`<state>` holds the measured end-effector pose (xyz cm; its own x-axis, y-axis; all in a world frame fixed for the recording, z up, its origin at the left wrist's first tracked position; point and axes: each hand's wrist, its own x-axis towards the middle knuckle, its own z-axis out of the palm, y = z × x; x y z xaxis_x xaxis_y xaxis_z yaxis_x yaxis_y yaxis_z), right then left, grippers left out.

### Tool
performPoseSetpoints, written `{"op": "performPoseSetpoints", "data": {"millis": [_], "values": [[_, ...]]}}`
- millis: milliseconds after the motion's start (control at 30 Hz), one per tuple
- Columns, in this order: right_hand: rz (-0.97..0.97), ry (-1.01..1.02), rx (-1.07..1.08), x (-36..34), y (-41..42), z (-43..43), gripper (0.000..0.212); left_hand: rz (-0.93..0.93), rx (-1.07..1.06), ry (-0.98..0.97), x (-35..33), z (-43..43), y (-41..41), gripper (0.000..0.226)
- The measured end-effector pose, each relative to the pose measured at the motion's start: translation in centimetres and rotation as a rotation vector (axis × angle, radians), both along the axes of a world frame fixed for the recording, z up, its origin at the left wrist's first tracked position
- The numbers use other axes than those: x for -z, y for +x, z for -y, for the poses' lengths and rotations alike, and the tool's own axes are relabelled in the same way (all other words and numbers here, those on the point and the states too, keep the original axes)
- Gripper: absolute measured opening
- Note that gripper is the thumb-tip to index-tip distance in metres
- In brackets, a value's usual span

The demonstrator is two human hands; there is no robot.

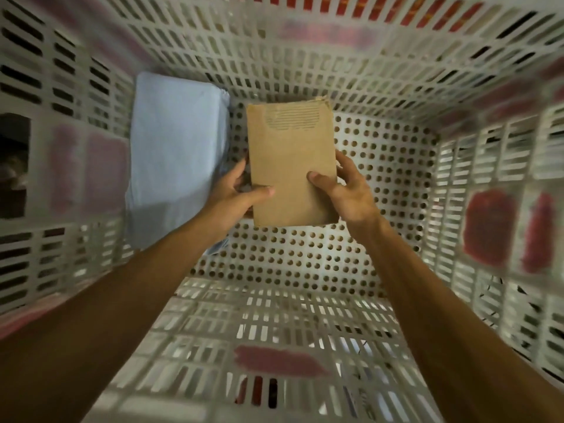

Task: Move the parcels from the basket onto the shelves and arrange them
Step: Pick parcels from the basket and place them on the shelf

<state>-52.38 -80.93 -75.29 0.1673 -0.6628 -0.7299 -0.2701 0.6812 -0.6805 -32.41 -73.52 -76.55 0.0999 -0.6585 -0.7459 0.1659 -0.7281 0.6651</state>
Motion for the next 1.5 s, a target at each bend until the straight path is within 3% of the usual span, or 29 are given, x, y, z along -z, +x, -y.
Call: {"op": "performPoseSetpoints", "data": {"millis": [133,200,267,400,533,633,733,867,1000,1167,1267,1333,1400,1500], "values": [[0.037,0.009,0.053,-3.5,-1.7,-1.1,0.057,-0.044,-0.063,-0.001,-2.6,-0.2,-1.1,0.039],[0.093,0.03,0.109,-5.6,-2.4,-2.4,0.055,-0.078,-0.215,0.04,-4.4,0.1,-1.6,0.028],[0.129,0.029,0.159,-7.6,-2.7,-3.9,0.055,-0.089,-0.183,0.004,-6.3,0.5,-1.4,0.019],[0.14,-0.024,0.215,-11.4,-2.6,-5.7,0.056,-0.073,-0.065,-0.12,-10.8,1.0,0.1,0.032],[0.196,-0.058,0.231,-16.0,-2.5,-6.3,0.044,-0.145,0.025,-0.132,-16.1,1.8,1.3,0.063],[0.201,-0.133,0.175,-20.3,-2.6,-5.8,0.034,-0.213,0.172,-0.152,-20.1,1.9,2.7,0.046],[0.067,-0.257,0.045,-24.4,-1.9,-5.7,0.037,-0.215,0.186,-0.174,-23.3,2.0,4.1,0.057],[0.008,-0.333,0.074,-28.4,0.6,-6.5,0.059,-0.193,0.217,-0.234,-26.9,2.3,5.5,0.063],[-0.036,-0.41,0.007,-31.1,2.9,-7.1,0.063,-0.229,0.286,-0.277,-29.0,2.0,6.3,0.058],[-0.053,-0.399,-0.027,-33.1,6.2,-7.6,0.092,-0.286,0.18,-0.347,-31.0,0.7,6.5,0.061],[-0.017,-0.349,0.02,-33.7,6.8,-8.4,0.086,-0.233,0.272,-0.358,-32.3,-0.1,7.3,0.061],[0.035,-0.328,0.052,-34.2,6.7,-9.1,0.083,-0.189,0.304,-0.349,-32.9,-0.4,8.0,0.045],[0.122,-0.31,0.088,-34.6,6.3,-9.4,0.084,-0.208,0.233,-0.314,-33.1,-0.7,8.5,0.029],[0.198,-0.281,0.079,-35.5,6.0,-9.1,0.073,-0.27,0.13,-0.226,-32.7,-1.5,8.9,0.034]]}}
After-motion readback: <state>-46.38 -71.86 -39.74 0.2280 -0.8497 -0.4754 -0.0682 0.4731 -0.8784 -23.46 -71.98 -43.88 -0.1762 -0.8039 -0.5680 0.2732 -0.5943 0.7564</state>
